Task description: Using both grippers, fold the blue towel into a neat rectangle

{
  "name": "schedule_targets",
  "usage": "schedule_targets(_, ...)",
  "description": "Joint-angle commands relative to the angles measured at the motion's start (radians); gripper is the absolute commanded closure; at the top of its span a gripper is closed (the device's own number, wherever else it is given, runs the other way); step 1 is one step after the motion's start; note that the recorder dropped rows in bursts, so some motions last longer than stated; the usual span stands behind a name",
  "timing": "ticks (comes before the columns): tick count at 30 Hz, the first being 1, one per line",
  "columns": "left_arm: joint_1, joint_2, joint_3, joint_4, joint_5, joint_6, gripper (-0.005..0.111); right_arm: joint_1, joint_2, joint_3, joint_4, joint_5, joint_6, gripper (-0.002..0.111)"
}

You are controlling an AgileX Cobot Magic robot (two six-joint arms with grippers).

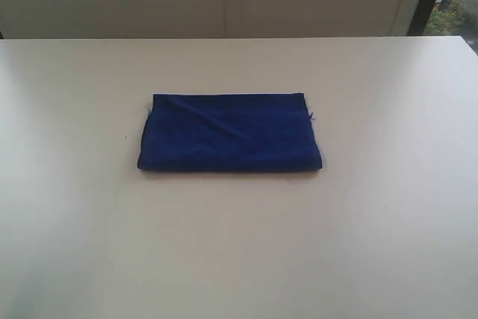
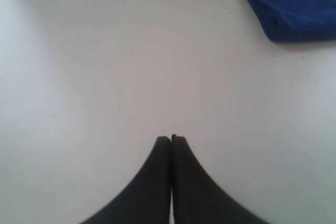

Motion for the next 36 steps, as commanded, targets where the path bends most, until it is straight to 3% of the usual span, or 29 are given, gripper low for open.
schedule_targets(1,0.004,-0.026,0.005,-0.002,-0.008,0.039,0.107,0.000,-0.006,0.006,-0.010,-0.014,0.001,0.108)
schedule_targets(19,0.007,-0.029,0.005,-0.002,-0.010,0.094,0.107,0.000,-0.006,0.006,-0.010,-0.014,0.001,0.108)
schedule_targets(24,0.094,-0.029,0.005,-0.040,-0.010,0.087,0.107,0.000,-0.006,0.006,-0.010,-0.014,0.001,0.108)
schedule_targets(36,0.103,-0.029,0.005,-0.040,-0.008,0.087,0.107,0.000,-0.006,0.006,-0.010,-0.014,0.001,0.108)
